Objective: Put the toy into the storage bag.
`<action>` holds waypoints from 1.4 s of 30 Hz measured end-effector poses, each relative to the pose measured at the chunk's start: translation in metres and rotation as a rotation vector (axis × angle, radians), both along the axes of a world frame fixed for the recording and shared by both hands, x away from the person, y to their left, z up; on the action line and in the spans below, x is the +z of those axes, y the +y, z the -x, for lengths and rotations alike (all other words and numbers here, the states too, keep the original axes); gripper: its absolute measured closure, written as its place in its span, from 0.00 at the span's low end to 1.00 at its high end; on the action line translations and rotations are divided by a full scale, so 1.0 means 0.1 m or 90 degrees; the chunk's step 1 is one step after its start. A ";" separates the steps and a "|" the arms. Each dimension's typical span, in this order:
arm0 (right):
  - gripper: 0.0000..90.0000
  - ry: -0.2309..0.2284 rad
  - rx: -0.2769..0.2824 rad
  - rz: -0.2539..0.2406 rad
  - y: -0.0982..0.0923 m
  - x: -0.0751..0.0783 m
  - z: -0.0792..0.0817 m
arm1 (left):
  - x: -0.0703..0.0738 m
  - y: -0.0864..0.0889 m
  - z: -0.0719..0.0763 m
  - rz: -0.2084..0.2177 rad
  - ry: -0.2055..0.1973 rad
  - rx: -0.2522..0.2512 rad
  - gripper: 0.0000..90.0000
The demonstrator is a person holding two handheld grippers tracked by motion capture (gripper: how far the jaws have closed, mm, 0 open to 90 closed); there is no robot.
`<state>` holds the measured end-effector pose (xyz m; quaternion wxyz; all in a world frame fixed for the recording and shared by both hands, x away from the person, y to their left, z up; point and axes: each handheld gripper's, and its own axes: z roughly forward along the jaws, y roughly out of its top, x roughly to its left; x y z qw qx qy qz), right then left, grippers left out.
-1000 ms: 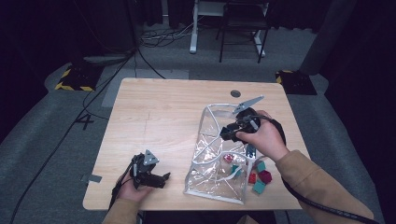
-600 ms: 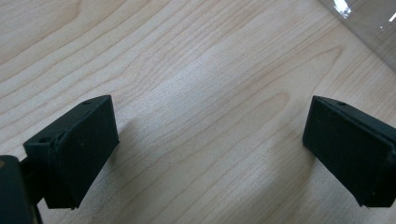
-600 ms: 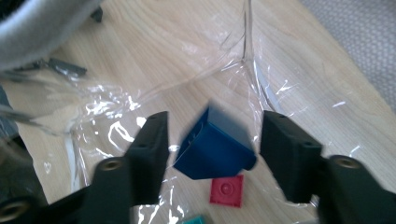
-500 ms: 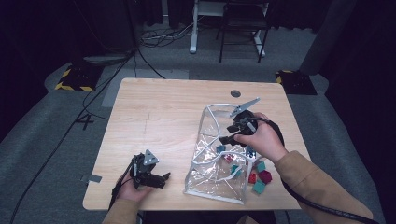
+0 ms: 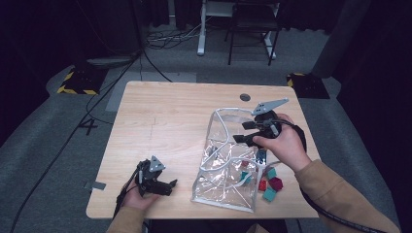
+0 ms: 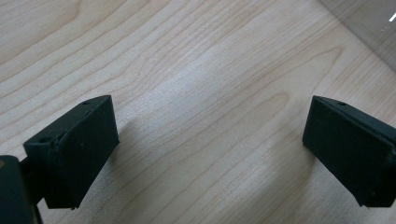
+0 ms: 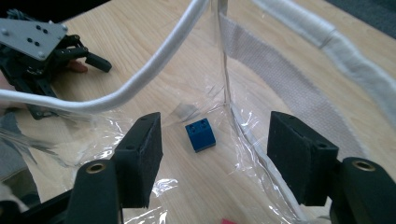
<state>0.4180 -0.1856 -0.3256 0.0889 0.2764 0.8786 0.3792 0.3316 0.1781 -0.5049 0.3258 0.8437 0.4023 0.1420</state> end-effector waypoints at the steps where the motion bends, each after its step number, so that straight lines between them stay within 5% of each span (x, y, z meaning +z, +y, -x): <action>1: 0.40 -0.004 -0.002 -0.002 -0.02 0.03 0.01 | 0.00 0.00 0.00 0.000 0.000 0.000 0.04; 15: 0.40 -0.055 -0.022 -0.042 -0.36 0.35 0.24 | 0.00 0.00 0.00 0.003 0.000 0.001 0.04; 42: 0.39 -0.089 -0.125 -0.073 -1.36 0.56 0.65 | 0.00 0.00 -0.01 -0.001 -0.002 0.001 0.04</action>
